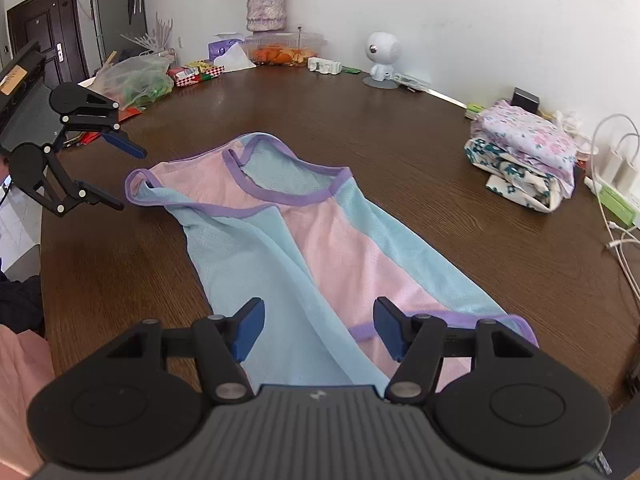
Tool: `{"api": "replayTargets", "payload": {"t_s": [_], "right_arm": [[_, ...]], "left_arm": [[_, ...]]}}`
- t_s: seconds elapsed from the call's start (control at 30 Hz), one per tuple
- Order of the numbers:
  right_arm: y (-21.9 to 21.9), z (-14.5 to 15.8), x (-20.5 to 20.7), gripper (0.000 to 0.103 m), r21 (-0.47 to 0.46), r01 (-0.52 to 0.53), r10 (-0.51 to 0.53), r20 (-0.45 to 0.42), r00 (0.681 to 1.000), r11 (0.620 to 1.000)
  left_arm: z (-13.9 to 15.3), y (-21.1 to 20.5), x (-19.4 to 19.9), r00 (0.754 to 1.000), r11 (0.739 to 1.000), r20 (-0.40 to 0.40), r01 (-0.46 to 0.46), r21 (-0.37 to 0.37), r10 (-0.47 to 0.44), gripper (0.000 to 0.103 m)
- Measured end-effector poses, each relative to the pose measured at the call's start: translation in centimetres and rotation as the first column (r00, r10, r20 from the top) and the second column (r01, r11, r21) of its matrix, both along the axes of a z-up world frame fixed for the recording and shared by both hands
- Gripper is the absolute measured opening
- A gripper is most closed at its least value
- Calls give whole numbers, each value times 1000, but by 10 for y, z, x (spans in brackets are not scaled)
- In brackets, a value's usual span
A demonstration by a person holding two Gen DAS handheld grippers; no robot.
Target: Fold clothes
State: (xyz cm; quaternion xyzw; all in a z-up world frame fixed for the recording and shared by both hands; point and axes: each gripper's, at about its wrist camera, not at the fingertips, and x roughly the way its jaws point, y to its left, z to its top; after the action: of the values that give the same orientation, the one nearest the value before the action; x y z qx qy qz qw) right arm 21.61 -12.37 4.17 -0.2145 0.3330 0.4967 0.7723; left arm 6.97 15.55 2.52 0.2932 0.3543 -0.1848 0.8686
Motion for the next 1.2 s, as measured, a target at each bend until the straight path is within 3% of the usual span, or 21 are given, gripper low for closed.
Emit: {"api": "replayTargets", "payload": {"t_s": [0.17, 0.37, 0.5, 0.57, 0.6, 0.67, 0.87, 1.0, 1.07, 1.13, 1.17, 1.2], "right_arm": [[51, -3, -10, 61, -22, -42, 43, 24, 999, 999], [88, -7, -33, 66, -38, -128, 130, 57, 990, 991], [119, -6, -61, 67, -63, -260, 266, 121, 956, 964], [134, -9, -74, 69, -96, -304, 316, 164, 934, 948], [140, -10, -79, 70, -111, -323, 339, 184, 923, 940], [148, -13, -83, 70, -130, -335, 355, 201, 913, 933], [161, -17, -82, 70, -116, -349, 366, 208, 907, 930], [164, -17, -70, 70, -90, -313, 324, 168, 931, 946], [160, -18, -61, 70, -70, -281, 288, 134, 948, 957], [152, -18, -51, 71, -45, -234, 237, 102, 966, 971], [146, -19, -47, 71, -33, -212, 214, 89, 973, 977], [139, -19, -43, 71, -23, -188, 190, 80, 979, 982]], "left_arm": [[-3, 27, -6, 994, 991, 10, -112, -74, 113, 56], [-20, 21, -14, 998, 999, 51, -37, -17, 38, 55], [-28, 15, -8, 998, 1000, 68, 6, 18, -7, 41], [-30, 14, -5, 998, 999, 58, 31, 26, -33, 23], [-31, 14, -3, 998, 999, 50, 45, 31, -46, 8], [-27, 17, -2, 997, 998, 37, 66, 21, -66, 5], [3, 30, 15, 994, 994, 13, 106, 15, -106, 5], [14, 35, 55, 993, 993, -37, 115, 25, -114, 8], [14, 37, 78, 990, 994, -85, 113, 10, -112, 17], [9, 40, 97, 994, 997, -90, 70, 25, -67, 49], [6, 43, 105, 996, 999, -85, 39, 37, -36, 54], [3, 46, 110, 997, 999, -79, 12, 36, -9, 52]]}}
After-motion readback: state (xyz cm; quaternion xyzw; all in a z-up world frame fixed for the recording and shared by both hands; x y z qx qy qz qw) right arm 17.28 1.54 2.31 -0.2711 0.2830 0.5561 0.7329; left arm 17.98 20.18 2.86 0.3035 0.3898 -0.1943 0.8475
